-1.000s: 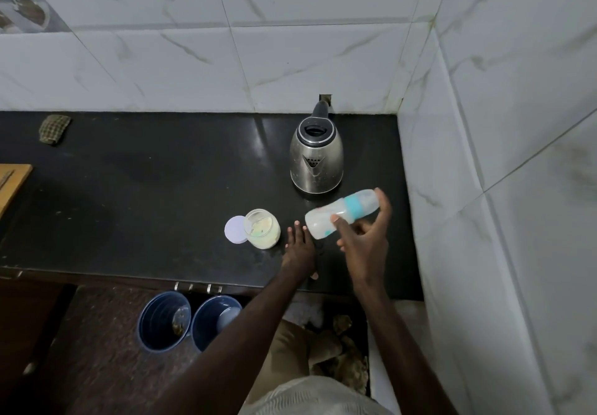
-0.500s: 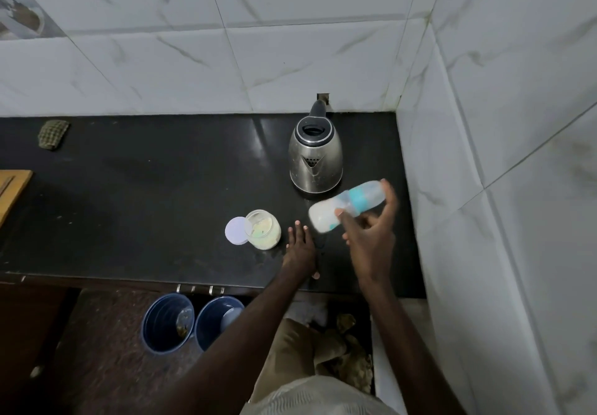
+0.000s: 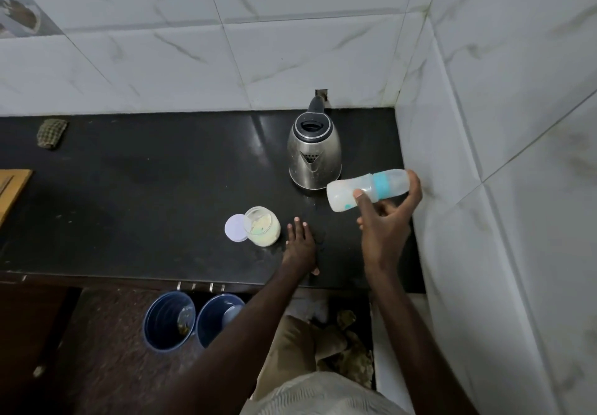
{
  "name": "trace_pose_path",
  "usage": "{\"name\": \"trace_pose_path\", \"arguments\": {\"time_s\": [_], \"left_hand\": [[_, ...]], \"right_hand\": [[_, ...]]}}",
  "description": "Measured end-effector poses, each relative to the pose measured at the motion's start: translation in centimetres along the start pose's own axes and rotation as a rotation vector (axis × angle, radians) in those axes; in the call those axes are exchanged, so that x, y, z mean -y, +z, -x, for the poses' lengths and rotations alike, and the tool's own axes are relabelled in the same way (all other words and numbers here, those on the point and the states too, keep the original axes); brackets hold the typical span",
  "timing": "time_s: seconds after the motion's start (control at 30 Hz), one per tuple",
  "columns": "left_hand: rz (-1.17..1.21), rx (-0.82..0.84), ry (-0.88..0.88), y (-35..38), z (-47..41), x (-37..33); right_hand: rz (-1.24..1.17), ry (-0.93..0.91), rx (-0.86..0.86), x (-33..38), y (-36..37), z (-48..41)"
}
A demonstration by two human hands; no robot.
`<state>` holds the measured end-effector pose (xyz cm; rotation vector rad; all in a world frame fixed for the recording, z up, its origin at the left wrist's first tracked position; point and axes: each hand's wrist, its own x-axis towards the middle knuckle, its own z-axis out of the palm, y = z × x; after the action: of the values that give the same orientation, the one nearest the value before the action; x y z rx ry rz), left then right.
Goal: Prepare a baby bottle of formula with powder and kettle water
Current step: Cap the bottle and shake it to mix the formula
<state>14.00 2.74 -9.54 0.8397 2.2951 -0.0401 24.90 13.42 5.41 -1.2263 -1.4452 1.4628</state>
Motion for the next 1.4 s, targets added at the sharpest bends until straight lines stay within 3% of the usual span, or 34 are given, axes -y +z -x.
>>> {"name": "trace_pose_path", "arguments": {"time_s": [0.2, 0.37, 0.43, 0.53, 0.6, 0.8, 0.97, 1.17, 1.33, 1.4], "left_hand": [[0.027, 0.008, 0.015, -0.3, 0.0, 0.1], [0.019, -0.003, -0.005, 0.2, -0.2, 0.1], [0.024, -0.009, -0.008, 0.0, -0.2, 0.0], [0.071, -0.007, -0.01, 0.3, -0.4, 0.0], [0.156, -0.035, -0.04, 0.3, -0.3, 0.1], [0.031, -0.019, -0.021, 0.1, -0.1, -0.1], [0.069, 0.014, -0.005, -0.1, -0.2, 0.1], [0.02, -0.015, -0.005, 0.0, 0.1, 0.2], [0.07, 0.017, -0.007, -0.4, 0.2, 0.1], [0.044, 0.009, -0.005, -0.5, 0.4, 0.0]], "right_hand": [[0.168, -0.048, 0.239, -0.9, 0.5, 2.5], [-0.012, -0.006, -0.055, 0.5, -0.8, -0.8], [-0.008, 0.02, -0.039, 0.2, -0.3, 0.2], [0.114, 0.031, 0.183, -1.3, 0.7, 2.7], [0.153, -0.016, 0.234, -1.3, 0.6, 2.8], [-0.01, -0.001, 0.005, -0.1, 0.0, 0.4], [0.177, -0.038, 0.254, -0.9, 1.1, 3.0], [-0.04, -0.048, -0.018, 0.4, 0.2, 0.0], [0.166, -0.052, 0.261, -1.3, 1.3, 2.9], [0.153, -0.078, 0.248, -0.9, 1.0, 2.1]]}}
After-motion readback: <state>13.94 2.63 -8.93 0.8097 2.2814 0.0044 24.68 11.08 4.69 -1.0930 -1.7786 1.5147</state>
